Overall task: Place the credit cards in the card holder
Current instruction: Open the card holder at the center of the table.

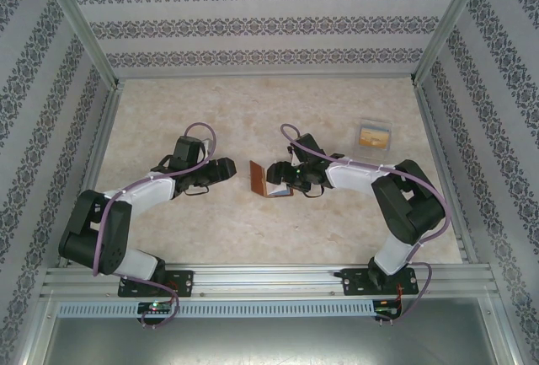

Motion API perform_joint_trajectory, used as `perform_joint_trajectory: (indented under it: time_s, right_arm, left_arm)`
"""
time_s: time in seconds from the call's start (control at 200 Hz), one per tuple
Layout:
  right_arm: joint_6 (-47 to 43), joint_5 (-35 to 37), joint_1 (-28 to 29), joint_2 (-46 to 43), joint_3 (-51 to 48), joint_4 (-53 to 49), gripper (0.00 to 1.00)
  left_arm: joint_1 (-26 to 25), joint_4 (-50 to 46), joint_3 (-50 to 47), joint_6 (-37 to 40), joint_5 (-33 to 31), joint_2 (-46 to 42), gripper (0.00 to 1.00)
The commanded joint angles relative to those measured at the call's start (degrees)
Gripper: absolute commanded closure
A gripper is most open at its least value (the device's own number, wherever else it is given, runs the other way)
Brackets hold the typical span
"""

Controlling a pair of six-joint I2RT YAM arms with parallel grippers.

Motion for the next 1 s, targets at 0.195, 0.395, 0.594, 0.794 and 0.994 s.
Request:
perform_joint_trajectory:
  time_s: [0.195, 0.395, 0.594, 0.794, 0.994]
  right_arm:
    - [0.22, -1.66, 0.87, -1.29, 1.27, 0.50, 0.29]
    - [0.55, -2.00, 1.21, -1.18, 1.12, 1.03, 0.33]
    - [-0.04, -1.64, 1.89, -1.42, 1.53, 1.17, 0.40]
    - [-0.40, -2.45, 2.36, -1.49, 1.99, 2.06, 0.40]
    - [1.88, -5.31, 2.34, -1.27, 0.71, 7.79, 0.40]
  left_arm:
    - [-0.63, 1.97, -0.06, -0.74, 1.11, 0.82, 0.29]
    - [-0.68, 2.31, -0.14, -0.94, 1.34, 1.27, 0.30]
    - [-0.71, 2.00, -0.22, -0.68, 1.20, 1.36, 0.29]
    - [-0.68, 2.47, -0.22, -0.84, 1.25, 1.95, 0.29]
    - [-0.66, 4.48, -0.38, -1.67, 2.29, 3.66, 0.30]
